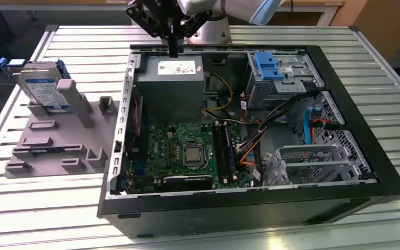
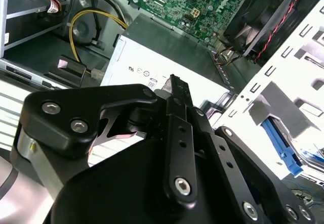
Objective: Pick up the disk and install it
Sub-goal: 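Reach for the disk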
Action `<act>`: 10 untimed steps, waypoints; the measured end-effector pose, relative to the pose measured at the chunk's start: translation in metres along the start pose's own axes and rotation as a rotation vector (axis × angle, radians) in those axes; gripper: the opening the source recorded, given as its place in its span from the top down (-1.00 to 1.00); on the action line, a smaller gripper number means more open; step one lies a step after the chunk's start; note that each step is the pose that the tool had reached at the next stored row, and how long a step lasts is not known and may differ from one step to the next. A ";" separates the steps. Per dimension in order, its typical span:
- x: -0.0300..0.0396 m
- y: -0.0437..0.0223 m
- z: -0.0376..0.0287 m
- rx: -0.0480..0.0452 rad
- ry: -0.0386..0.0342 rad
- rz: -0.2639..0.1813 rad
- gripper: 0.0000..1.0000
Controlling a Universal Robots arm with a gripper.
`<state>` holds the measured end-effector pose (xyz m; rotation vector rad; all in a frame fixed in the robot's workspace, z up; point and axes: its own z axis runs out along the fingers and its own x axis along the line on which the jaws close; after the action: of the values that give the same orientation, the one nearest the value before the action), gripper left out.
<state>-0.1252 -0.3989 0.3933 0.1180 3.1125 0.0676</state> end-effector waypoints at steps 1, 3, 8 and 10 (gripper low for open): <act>0.0002 0.0000 0.0000 0.0000 0.0000 0.000 0.79; 0.0006 0.0000 0.0000 0.0000 0.0000 0.000 0.79; 0.0026 -0.0002 0.0000 0.0000 0.0000 0.000 0.79; 0.0030 -0.0002 0.0000 0.0000 0.0000 0.000 0.79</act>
<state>-0.1282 -0.3989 0.3933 0.1181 3.1125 0.0677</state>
